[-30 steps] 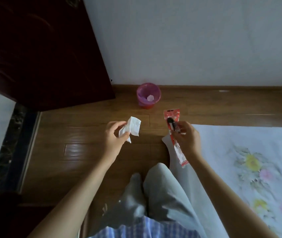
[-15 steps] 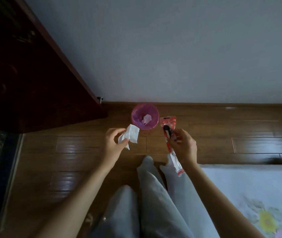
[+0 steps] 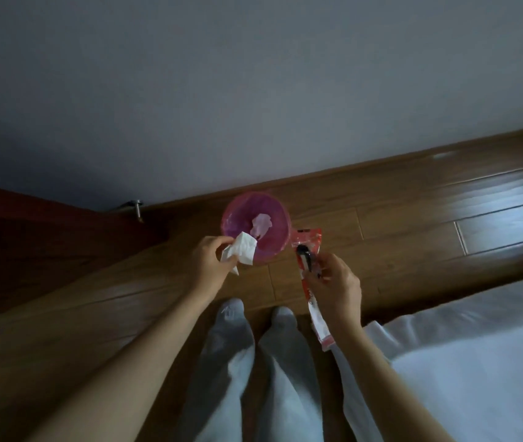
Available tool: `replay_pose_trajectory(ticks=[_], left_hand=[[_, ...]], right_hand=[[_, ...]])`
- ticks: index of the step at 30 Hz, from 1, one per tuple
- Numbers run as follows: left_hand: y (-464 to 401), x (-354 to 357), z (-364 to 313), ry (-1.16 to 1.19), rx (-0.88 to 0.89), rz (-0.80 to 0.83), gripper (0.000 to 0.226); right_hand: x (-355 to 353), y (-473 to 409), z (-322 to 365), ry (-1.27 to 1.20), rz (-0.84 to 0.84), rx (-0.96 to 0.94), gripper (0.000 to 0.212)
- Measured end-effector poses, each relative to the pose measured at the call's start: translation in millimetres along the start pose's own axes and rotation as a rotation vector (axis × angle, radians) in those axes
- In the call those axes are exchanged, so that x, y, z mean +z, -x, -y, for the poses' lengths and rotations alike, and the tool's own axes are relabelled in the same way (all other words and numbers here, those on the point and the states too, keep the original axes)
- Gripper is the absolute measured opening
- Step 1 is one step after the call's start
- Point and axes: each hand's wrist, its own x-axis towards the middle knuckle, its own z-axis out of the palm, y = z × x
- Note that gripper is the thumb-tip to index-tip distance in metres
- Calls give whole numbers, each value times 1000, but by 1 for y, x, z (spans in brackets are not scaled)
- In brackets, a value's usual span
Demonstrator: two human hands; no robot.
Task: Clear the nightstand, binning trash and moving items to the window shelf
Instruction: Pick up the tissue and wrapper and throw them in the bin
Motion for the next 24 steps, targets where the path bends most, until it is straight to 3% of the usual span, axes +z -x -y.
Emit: replay_pose_trajectory(ticks=[11,19,24], left_hand=[[-130,107,91,-68,-28,108,29],[-154,128,108,-123,-128,201,52],[-128,103,99,-345,102,160,51]], right_hand=[[116,-49,-74,-75,35,208,12],[148,-90,-74,-30,82,230,21],[167,-117,-53,13,189,228,25]])
